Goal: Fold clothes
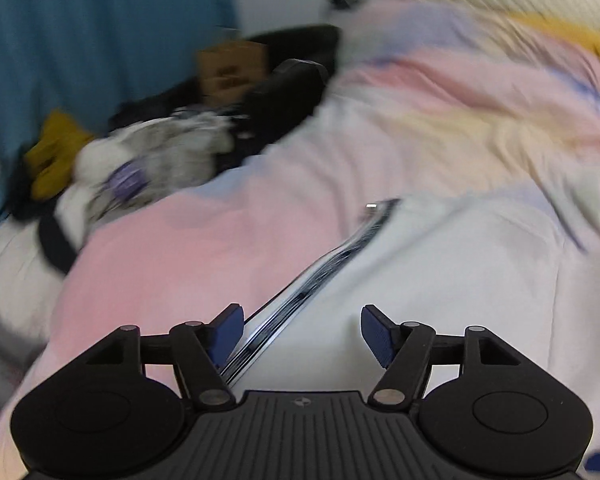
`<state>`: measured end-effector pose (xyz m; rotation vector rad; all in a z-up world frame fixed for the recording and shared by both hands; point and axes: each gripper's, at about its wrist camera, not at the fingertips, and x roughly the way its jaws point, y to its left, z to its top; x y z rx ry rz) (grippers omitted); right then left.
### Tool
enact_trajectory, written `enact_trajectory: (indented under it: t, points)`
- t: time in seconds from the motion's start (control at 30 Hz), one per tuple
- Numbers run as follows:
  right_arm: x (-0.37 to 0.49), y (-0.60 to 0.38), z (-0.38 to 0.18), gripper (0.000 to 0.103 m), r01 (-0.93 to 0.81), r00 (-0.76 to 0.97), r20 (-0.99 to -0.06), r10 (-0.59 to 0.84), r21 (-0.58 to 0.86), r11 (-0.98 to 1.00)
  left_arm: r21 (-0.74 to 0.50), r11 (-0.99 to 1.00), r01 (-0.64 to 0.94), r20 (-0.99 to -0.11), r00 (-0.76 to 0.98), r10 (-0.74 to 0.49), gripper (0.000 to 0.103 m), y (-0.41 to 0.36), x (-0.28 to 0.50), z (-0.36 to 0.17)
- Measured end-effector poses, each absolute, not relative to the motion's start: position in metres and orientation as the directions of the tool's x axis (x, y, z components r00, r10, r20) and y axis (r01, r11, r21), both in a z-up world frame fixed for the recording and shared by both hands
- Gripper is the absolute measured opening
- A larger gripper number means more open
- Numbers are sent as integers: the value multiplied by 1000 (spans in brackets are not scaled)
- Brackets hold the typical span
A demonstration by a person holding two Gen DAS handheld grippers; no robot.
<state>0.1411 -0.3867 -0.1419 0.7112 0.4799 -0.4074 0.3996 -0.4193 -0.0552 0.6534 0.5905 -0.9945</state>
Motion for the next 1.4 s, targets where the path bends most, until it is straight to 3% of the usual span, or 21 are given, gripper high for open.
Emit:
enact_trajectory:
  t: [0.2,0.23,0.27,0.3,0.43,0.63,0.8,0.9,0.97,1.0,1.23,1.3,1.4]
  points:
    - [140,-387,-142,83,487,834,-524,-175,547,681,262,349,900,-743,419,-523,67,-486,419,-92]
    - [140,-388,-143,83,486,833,-526,-172,548,680,254,357,899,-748,416,-516,60,-493,421,-99]
    - [141,-388,-146,83,488,830,-533,-167,546,681,242,364,899,-753,411,-514,46,-498,423,-105]
    - [142,-390,-149,83,490,826,-541,-160,547,679,236,365,901,-758,406,-511,45,-501,423,-109]
    - [143,-394,-157,83,500,818,-559,-134,577,646,289,308,906,-756,414,-508,18,-503,421,-111]
    - [144,-395,-158,83,494,823,-555,-123,591,637,295,463,836,-639,533,-555,15,-489,447,-65]
    - [142,-396,-158,83,495,824,-553,-124,596,632,363,550,753,-607,638,-474,23,-495,450,-88]
    - [143,-396,-158,83,500,823,-549,-144,581,643,341,567,750,-628,631,-457,30,-493,441,-102]
    - [143,-398,-160,83,505,820,-551,-153,573,645,315,555,770,-618,610,-495,51,-477,434,-98]
    - [144,-400,-161,83,508,818,-553,-155,571,645,298,559,773,-617,603,-505,55,-466,431,-93]
    - [146,-395,-157,83,497,820,-550,-158,547,674,232,680,695,-590,657,-470,72,-308,396,-25]
    - [144,-392,-155,83,488,822,-549,-152,540,685,264,734,626,-572,714,-404,72,-252,389,-4]
    - [141,-389,-151,83,475,826,-544,-147,533,700,267,855,444,-528,810,-256,81,-157,385,24]
